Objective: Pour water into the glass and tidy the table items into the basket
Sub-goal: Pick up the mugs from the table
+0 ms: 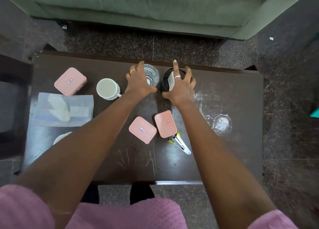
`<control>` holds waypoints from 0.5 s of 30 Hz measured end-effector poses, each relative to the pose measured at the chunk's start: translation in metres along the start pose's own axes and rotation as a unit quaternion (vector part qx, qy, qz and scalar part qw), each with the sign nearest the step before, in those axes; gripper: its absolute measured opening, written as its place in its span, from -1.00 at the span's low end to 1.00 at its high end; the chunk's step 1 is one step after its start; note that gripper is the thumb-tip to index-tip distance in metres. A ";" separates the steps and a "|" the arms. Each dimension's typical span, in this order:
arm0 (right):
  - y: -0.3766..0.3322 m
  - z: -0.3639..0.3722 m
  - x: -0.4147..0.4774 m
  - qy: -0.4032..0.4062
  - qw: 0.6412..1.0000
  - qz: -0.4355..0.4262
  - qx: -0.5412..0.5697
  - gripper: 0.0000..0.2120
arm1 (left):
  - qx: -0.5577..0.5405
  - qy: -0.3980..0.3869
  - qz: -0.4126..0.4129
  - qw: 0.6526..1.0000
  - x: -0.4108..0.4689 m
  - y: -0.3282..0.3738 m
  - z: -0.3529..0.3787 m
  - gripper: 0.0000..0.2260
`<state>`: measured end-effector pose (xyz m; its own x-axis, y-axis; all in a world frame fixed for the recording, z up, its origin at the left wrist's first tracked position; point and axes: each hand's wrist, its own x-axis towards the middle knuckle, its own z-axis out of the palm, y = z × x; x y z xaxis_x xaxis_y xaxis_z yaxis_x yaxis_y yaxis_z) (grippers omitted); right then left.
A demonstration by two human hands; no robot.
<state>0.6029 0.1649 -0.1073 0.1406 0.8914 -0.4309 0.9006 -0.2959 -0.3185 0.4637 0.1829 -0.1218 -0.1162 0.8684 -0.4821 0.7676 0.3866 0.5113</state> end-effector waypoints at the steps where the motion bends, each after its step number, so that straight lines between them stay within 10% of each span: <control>1: 0.003 0.001 -0.004 0.015 1.000 -0.014 -0.003 0.05 | 0.009 -0.011 0.009 1.000 -0.001 -0.002 -0.003 -0.06; 8: 0.009 0.024 -0.062 0.128 0.981 -0.140 0.026 -0.36 | -0.008 0.029 0.070 0.997 -0.027 -0.051 -0.042 -0.19; 15: -0.047 0.072 -0.101 0.063 0.972 -0.215 0.066 -0.61 | 0.025 0.092 -0.003 0.995 -0.082 -0.157 -0.064 -0.46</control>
<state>0.5169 0.0640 -0.1090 -0.1804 0.9750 -0.1293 0.8279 0.0796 -0.5552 0.3130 0.0706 -0.1168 -0.2306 0.9105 -0.3432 0.7970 0.3790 0.4702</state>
